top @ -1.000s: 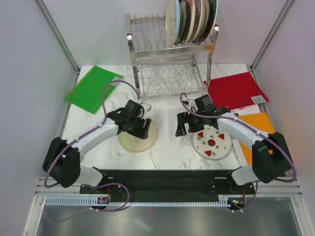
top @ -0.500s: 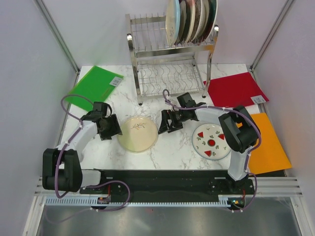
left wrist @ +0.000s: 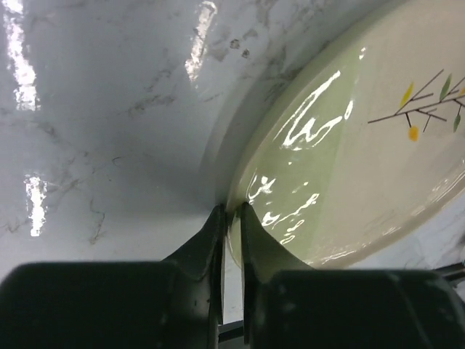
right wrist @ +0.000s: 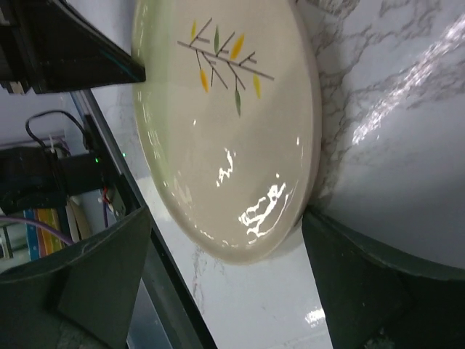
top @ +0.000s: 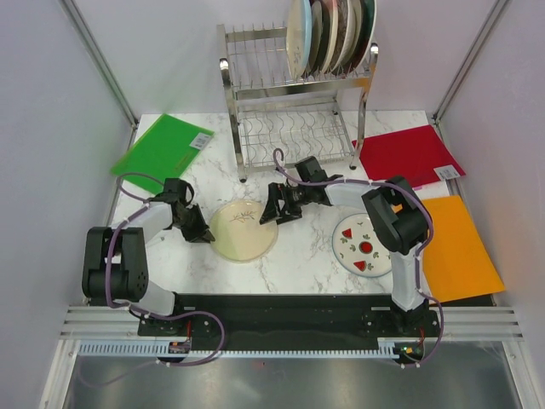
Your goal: Load the plates into the dish rack
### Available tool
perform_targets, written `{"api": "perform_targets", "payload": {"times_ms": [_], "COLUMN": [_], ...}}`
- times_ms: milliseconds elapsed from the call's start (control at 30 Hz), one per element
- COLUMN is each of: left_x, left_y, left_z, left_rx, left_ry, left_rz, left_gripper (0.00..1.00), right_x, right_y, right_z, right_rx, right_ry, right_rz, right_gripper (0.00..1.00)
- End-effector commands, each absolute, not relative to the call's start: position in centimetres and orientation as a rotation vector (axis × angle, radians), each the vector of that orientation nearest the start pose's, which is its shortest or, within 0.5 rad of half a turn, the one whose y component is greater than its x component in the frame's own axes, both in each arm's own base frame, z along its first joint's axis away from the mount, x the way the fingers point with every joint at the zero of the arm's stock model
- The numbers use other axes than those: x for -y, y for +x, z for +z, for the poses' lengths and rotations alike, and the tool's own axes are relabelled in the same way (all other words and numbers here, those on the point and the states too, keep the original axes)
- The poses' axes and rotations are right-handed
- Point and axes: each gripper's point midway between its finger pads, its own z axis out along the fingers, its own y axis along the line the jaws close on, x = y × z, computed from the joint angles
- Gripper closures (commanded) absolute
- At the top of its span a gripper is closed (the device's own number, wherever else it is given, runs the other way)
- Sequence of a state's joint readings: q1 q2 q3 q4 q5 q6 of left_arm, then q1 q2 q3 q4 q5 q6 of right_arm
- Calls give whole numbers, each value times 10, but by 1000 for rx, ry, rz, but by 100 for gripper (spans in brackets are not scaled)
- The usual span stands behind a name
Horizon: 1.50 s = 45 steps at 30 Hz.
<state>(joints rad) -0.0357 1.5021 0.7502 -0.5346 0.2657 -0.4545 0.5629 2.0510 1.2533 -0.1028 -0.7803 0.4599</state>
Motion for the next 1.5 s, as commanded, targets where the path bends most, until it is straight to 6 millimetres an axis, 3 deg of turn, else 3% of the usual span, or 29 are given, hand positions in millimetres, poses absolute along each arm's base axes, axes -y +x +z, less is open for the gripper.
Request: {"api": "perform_targets", "payload": {"times_ms": [0,33,167,433,767,967,1100,1167,1200,1267,1300,1333,1400,1433,1467], "left_x": [88,89,92,98,99,99,98,95,93,84,79,69,59,49,44], "left_y": [252,252,253,264,257,261,268,276,279,288,292,298,309,317,320], "left_z": [-1,-2,-2,2,6,11,17,26,30,46,53,61,95,110,122], "left_rx": [-2840,-2837,-2823,-2807,-2792,-2771,-2746,-2714,-2698,-2645,-2623,-2597,-2479,-2408,-2355], "left_ry": [-515,-503,-478,-454,-456,-421,-399,-354,-329,-257,-243,-251,-206,-220,-227], "left_rz": [-601,-609,-640,-689,-698,-699,-682,-657,-641,-571,-531,-458,-401,-343,-322], "left_gripper": [93,98,98,98,98,98,95,85,73,56,54,52,50,49,47], "right_x": [-358,-359,-366,-379,-378,-387,-390,-386,-383,-368,-363,-350,-333,-318,-312], "right_y": [282,279,272,261,265,270,277,280,283,285,290,282,298,296,298], "right_z": [6,0,-5,8,14,27,54,67,85,113,127,130,173,179,204], "right_rx": [-2673,-2683,-2685,-2592,-2535,-2486,-2402,-2400,-2327,-2305,-2238,-2304,-2171,-2229,-2177], "right_ry": [-495,-501,-511,-526,-477,-478,-542,-576,-657,-709,-800,-817,-932,-916,-935], "right_rz": [1388,1402,1479,1693,1670,1692,1679,1648,1616,1565,1519,1493,1381,1344,1309], "right_gripper": [9,10,14,21,35,54,81,95,100,100,100,100,100,100,100]}}
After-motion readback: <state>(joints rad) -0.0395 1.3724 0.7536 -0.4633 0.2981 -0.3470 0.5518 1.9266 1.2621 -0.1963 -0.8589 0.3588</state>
